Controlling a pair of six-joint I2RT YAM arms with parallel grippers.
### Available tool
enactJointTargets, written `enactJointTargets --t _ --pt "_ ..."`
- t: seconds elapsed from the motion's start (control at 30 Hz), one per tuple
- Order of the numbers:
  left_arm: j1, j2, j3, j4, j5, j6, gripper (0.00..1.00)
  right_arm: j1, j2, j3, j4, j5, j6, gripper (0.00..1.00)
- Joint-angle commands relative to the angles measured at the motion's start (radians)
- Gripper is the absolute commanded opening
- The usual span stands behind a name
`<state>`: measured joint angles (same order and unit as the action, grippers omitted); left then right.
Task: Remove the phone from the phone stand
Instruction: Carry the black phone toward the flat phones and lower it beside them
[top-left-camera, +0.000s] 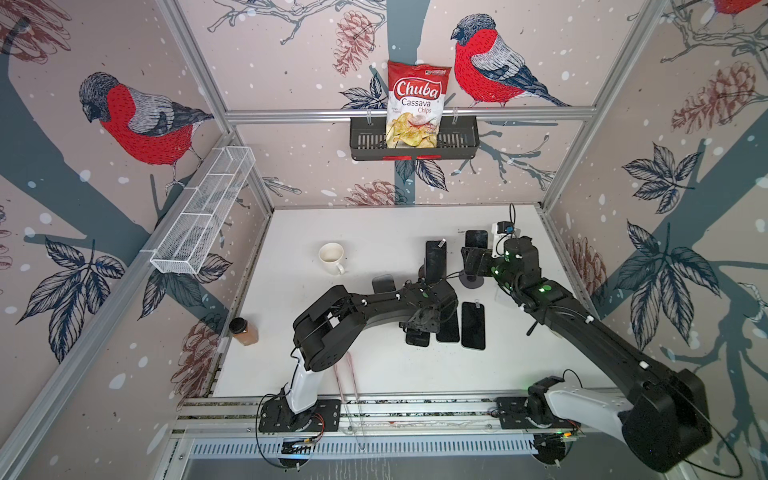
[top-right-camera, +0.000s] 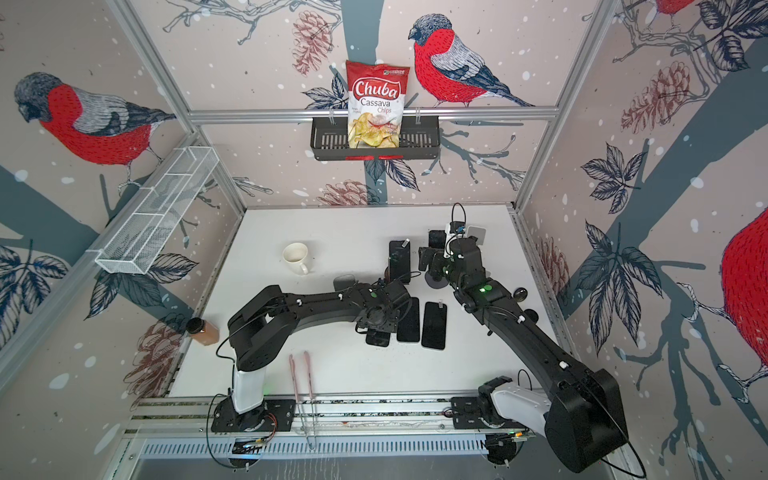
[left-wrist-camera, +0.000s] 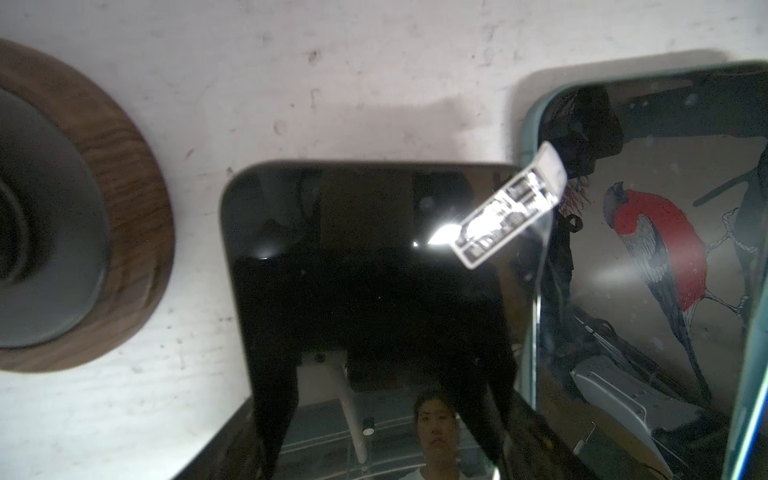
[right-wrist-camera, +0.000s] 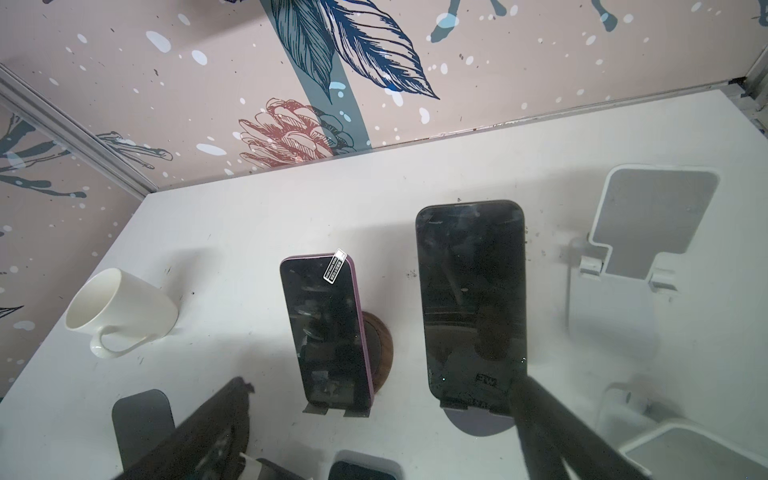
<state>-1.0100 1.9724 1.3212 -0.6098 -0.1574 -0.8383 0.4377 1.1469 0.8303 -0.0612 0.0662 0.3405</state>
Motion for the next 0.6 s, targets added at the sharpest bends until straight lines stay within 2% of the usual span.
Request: enactJointTargets --t 0.0,0.57 --pt "0.0 -0.004 -0.001 -0.038 0.018 -0.012 0.35 0.0 -0.005 -0.003 0.021 -0.008 0.006 0.99" --pt "0.0 -0.012 -0.004 -0.036 0.021 -0.008 0.5 -0.002 -0.008 -0.004 0.022 -0.004 0.009 0.99"
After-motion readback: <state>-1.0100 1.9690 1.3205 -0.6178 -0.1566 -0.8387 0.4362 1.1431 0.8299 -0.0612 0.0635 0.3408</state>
